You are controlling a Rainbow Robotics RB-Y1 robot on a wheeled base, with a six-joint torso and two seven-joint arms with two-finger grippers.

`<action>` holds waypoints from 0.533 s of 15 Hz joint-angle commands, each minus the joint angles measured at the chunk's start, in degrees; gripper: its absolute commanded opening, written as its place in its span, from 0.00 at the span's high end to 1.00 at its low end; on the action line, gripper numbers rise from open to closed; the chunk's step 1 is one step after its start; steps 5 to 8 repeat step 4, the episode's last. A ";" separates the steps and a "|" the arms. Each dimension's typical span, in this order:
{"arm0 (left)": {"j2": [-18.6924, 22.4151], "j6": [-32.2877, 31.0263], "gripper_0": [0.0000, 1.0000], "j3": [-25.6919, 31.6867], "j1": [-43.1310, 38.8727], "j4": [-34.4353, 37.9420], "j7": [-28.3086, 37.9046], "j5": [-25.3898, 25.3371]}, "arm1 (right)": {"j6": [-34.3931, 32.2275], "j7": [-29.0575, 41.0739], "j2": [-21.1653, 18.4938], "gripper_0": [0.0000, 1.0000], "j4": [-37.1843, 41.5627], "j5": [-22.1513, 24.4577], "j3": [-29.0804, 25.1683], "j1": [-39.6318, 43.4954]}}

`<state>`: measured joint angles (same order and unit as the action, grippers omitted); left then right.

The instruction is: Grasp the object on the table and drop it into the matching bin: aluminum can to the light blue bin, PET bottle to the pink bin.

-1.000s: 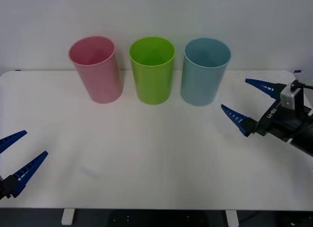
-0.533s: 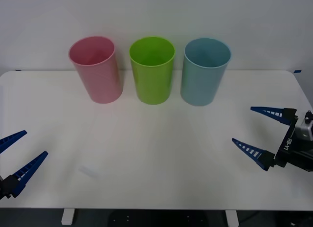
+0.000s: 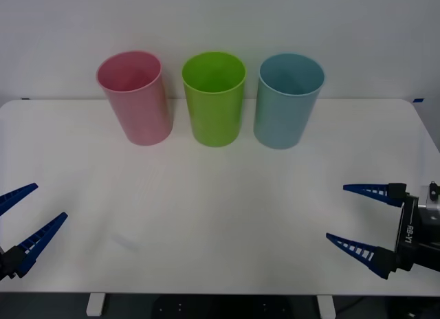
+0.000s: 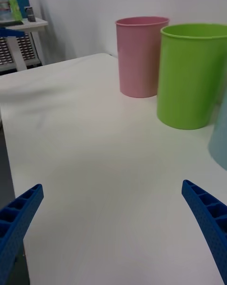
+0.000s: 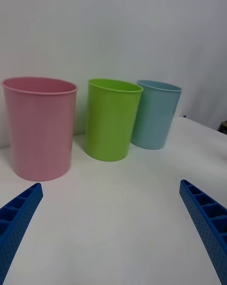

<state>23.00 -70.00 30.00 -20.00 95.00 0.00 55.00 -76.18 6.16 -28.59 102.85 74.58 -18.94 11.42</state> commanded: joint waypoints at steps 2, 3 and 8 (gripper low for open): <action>0.00 0.00 0.00 0.00 0.00 0.00 0.00 0.00 | -0.90 0.26 0.73 0.00 -0.02 0.04 0.39 0.27; 0.00 0.00 0.00 0.00 0.00 0.00 0.00 0.00 | -0.90 0.26 0.73 0.00 -0.02 0.04 0.39 0.27; 0.00 0.00 0.00 0.00 0.00 0.00 0.00 0.00 | -0.90 0.26 0.73 0.00 -0.02 0.04 0.39 0.27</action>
